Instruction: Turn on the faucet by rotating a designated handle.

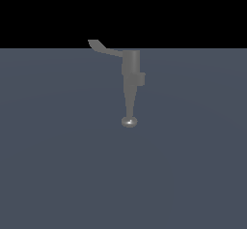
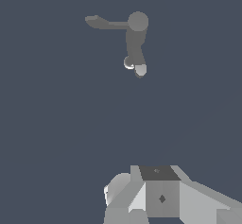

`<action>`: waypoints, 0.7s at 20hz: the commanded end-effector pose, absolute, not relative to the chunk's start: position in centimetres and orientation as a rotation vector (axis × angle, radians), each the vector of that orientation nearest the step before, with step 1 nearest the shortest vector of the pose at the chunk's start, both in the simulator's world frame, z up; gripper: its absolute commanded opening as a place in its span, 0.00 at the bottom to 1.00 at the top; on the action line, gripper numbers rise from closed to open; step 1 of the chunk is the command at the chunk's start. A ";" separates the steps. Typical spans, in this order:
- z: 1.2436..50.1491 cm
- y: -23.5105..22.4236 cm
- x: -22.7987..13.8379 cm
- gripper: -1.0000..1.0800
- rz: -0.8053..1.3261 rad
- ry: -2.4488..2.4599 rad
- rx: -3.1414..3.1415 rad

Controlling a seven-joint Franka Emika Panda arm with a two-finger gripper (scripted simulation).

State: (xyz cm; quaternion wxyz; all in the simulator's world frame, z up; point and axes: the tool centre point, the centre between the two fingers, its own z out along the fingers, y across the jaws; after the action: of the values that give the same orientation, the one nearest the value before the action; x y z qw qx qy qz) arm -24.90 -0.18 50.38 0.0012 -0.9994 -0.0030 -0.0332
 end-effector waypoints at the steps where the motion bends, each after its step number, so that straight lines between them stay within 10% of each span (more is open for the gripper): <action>1: 50.4 -0.2 -24.9 0.00 -0.104 -0.009 -3.137; 14: 51.8 0.3 -24.6 0.00 -0.178 -0.057 -3.101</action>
State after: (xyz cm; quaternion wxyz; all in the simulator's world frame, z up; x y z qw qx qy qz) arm -24.54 0.29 51.78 0.0176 -0.9980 -0.0177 -0.0572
